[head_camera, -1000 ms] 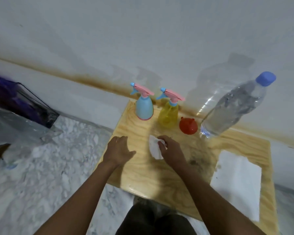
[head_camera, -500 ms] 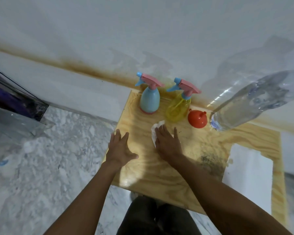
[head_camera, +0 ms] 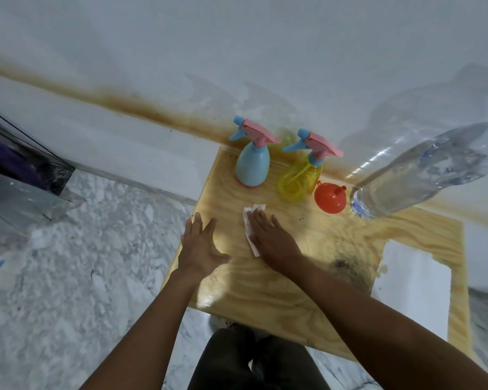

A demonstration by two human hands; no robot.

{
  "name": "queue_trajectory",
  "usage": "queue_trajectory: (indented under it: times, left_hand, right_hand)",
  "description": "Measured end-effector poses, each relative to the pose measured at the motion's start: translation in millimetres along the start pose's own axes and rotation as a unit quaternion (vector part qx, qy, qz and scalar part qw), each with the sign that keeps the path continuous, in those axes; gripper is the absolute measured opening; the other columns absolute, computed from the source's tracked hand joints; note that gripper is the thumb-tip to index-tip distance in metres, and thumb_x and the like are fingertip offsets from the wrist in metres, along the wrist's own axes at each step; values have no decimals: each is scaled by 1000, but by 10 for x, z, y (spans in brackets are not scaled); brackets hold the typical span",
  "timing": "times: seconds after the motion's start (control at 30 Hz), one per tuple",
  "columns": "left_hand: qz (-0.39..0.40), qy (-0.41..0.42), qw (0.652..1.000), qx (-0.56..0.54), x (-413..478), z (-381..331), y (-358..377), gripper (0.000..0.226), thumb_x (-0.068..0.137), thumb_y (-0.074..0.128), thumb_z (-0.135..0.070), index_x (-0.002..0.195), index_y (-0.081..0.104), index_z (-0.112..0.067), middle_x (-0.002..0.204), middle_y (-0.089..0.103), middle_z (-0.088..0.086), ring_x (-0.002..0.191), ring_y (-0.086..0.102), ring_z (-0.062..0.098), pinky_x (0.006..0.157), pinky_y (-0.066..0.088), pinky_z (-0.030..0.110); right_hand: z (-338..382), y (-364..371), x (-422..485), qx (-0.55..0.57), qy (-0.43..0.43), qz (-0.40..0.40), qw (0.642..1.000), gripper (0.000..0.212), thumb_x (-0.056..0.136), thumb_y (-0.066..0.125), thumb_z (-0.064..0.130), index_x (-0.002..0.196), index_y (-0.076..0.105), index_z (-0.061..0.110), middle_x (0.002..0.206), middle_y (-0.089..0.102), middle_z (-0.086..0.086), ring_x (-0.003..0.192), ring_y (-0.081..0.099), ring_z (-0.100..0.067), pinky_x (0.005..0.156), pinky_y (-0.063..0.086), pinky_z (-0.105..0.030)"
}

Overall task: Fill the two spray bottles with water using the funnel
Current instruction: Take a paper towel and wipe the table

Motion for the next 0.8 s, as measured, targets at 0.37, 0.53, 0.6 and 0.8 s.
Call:
queue_trajectory:
  times: [0.37,0.53,0.6,0.8]
  left_hand:
    - [-5,2,1000,-12,-5,11,-2,108,69,85,-47,155,24,-27,166,-9,8,153,-17,27,124,5,51]
    - [-1,1,1000,-14,-9,15,-7,108,70,84,-48,156,22,-28,166,-10,7,153,-17,27,123,3,51]
    - [1,1,1000,-11,-8,11,-1,110,70,84,-50,156,20,-27,166,-12,7,152,-18,27,123,3,51]
    - [7,-4,1000,-1,-3,13,12,111,70,83,-51,157,18,-28,166,-13,6,152,-20,26,122,2,50]
  right_hand:
    - [145,-35,447,-40,9,-7,999,53,97,26,24,146,42,13,149,47,-12,139,44,-26,109,38,-50]
    - [95,-229,555,-3,28,2,1000,56,100,37,28,155,23,21,161,26,-4,148,25,-22,120,6,-52]
    - [33,-403,560,21,26,-32,999,59,94,48,28,151,34,23,157,36,-3,141,39,-21,121,9,-49]
    - [70,-240,430,-23,-79,34,996,58,99,24,27,155,23,12,163,21,-7,150,21,-25,117,22,-51]
Point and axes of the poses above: each hand's wrist, its own x-axis towards the middle knuckle, its own y-axis out of the palm, z = x × y, the point moved 9 cm from there along x, towards the middle knuckle
